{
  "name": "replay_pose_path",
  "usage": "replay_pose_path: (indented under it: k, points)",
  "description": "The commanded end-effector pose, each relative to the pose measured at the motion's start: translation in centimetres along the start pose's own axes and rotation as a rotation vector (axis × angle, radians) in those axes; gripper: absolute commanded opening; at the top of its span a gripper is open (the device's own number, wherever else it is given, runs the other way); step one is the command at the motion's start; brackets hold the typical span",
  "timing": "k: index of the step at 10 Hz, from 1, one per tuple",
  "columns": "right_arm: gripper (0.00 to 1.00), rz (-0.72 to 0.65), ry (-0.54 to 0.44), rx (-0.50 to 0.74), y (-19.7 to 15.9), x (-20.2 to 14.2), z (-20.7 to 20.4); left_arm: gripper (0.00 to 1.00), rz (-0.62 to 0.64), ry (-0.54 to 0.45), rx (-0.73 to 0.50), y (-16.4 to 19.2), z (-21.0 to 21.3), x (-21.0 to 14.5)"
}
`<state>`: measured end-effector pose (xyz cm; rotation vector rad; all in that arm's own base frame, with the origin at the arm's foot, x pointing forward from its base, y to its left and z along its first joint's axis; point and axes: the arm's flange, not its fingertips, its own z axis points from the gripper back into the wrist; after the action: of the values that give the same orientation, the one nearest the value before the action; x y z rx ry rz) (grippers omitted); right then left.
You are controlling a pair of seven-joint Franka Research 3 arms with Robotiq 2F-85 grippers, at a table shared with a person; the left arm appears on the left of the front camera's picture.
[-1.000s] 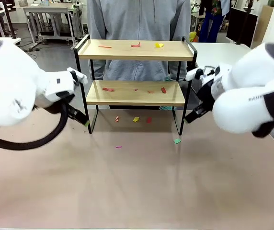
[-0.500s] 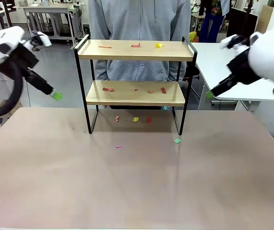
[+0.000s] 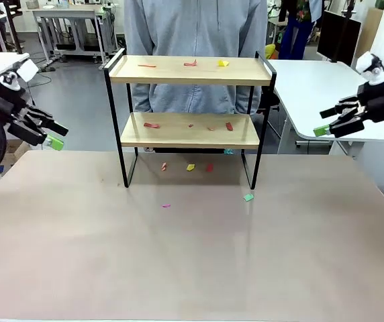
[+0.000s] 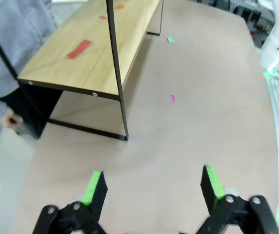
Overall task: Clean the shelf.
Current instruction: Pick up the Duster handed by the human.
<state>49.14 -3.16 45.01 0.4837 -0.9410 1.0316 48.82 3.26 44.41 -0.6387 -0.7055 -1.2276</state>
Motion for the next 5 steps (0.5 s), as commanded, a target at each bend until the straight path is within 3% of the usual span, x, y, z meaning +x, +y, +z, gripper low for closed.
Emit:
replay_pose_path:
  k: [1, 2, 5]
  points:
    - [1.00, -0.032, -0.028, 0.014, -1.6, -2.2, -2.5, 1.00, -0.029, -0.008, 0.052, -0.8, -0.5, 1.3]
    - [1.00, 0.000, 0.000, 0.000, 0.0, 0.0, 0.0, 1.00, 0.000, 0.000, 0.000, 0.0, 0.0, 0.0]
    - [1.00, 0.000, 0.000, 0.000, 0.0, 0.0, 0.0, 1.00, 0.000, 0.000, 0.000, 0.0, 0.0, 0.0]
